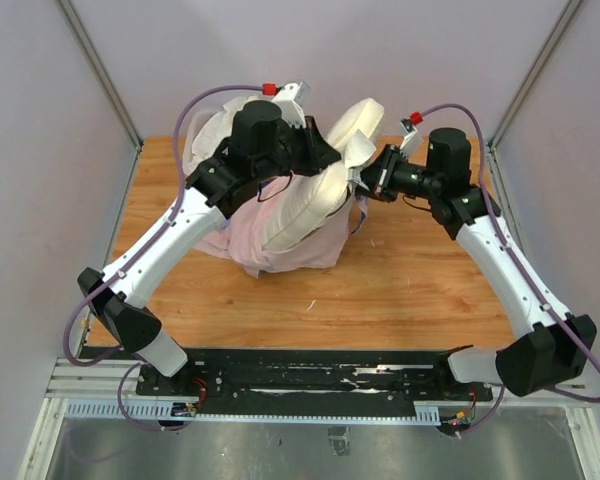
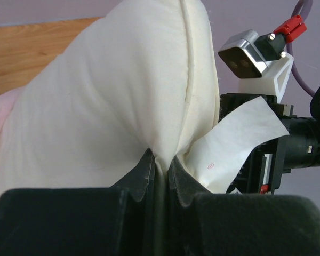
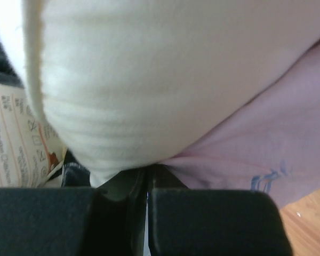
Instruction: Put the pillow into the pillowcase
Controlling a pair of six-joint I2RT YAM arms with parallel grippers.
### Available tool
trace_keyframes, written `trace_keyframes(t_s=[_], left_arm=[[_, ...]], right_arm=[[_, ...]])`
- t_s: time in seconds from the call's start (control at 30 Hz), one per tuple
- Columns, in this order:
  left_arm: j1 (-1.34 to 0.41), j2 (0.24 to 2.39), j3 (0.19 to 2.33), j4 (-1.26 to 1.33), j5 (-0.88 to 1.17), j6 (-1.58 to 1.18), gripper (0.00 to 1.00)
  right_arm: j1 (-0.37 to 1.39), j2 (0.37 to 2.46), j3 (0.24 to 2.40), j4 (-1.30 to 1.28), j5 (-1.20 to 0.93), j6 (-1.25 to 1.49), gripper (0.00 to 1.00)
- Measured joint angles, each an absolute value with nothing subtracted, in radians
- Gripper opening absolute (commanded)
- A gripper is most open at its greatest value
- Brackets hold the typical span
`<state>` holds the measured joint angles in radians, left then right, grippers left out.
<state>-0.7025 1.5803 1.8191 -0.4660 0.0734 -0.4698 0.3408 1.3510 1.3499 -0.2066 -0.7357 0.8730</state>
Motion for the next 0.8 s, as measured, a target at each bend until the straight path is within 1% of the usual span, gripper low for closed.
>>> trace_keyframes(t_s=[0.03, 0.1, 0.17, 0.3, 0.43, 0.57, 0.63, 0.67, 0.8], left_arm=[[-0.706, 1.583, 1.8, -0.44, 0.096, -0.478, 0.03], [-0.709, 1.589, 1.776, -0.41, 0.129, -0.488, 0.09], [-0.711, 1.597, 1.757, -0.388, 0.158, -0.498, 0.28], [-0.715, 1.614, 1.733, -0.376, 0.205, -0.503, 0.47], [-0.717, 1.618, 1.722, -0.391, 0.21, -0.502, 0.57], [-0.704, 1.617, 1.722, -0.411, 0.207, -0.502, 0.61], [-0.68, 1.606, 1.712, -0.416, 0.219, -0.506, 0.68], [-0.662, 1.592, 1.695, -0.416, 0.224, -0.507, 0.69], [-0.579, 1.517, 1.611, -0.421, 0.248, -0.519, 0.71]], right_arm=[[0.328, 1.325, 1.326, -0.213, -0.73, 0.872, 0.01], [0.313, 1.277, 1.281, -0.224, -0.719, 0.868, 0.01], [0.303, 1.237, 1.236, -0.229, -0.707, 0.863, 0.01], [0.295, 1.187, 1.15, -0.227, -0.693, 0.86, 0.01], [0.295, 1.171, 1.11, -0.229, -0.688, 0.855, 0.01], [0.295, 1.162, 1.099, -0.229, -0.688, 0.842, 0.01], [0.294, 1.153, 1.092, -0.228, -0.688, 0.83, 0.01], [0.294, 1.149, 1.089, -0.225, -0.688, 0.825, 0.01], [0.289, 1.121, 1.063, -0.216, -0.689, 0.797, 0.01]])
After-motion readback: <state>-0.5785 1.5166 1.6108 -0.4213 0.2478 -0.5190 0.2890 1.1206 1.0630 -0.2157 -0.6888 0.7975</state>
